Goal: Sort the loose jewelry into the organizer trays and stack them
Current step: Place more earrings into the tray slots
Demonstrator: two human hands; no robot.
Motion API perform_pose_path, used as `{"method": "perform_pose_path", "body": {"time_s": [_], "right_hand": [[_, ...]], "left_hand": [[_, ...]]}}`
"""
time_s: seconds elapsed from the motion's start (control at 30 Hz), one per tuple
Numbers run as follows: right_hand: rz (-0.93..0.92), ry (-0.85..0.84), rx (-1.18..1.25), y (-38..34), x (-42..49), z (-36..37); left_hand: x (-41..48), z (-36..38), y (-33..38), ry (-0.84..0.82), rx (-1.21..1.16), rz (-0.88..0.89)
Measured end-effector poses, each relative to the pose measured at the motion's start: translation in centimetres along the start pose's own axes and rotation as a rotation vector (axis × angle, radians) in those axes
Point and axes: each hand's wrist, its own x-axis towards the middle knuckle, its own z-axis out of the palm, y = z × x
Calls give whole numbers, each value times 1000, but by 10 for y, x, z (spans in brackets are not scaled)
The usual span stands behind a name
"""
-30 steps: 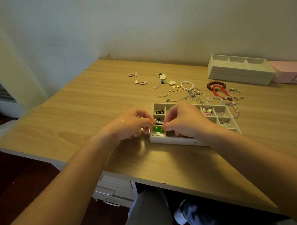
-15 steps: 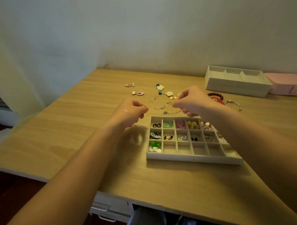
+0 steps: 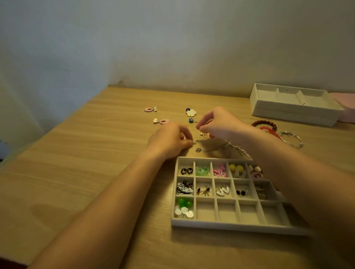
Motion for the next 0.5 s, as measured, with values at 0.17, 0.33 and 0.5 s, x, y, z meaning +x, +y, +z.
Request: {"method": "perform_pose_path", "body": {"time_s": [0.17, 0.33, 0.5], "right_hand": [[-102, -170, 67, 2, -12, -7], [-148, -149, 397, -1, -34, -12], [-172, -110, 542, -3, -57, -18]], "left_hand": [[0, -6, 5, 19, -175, 40], [-18, -28, 24, 96, -471, 64], [-42, -45, 39, 74, -634, 22]]}}
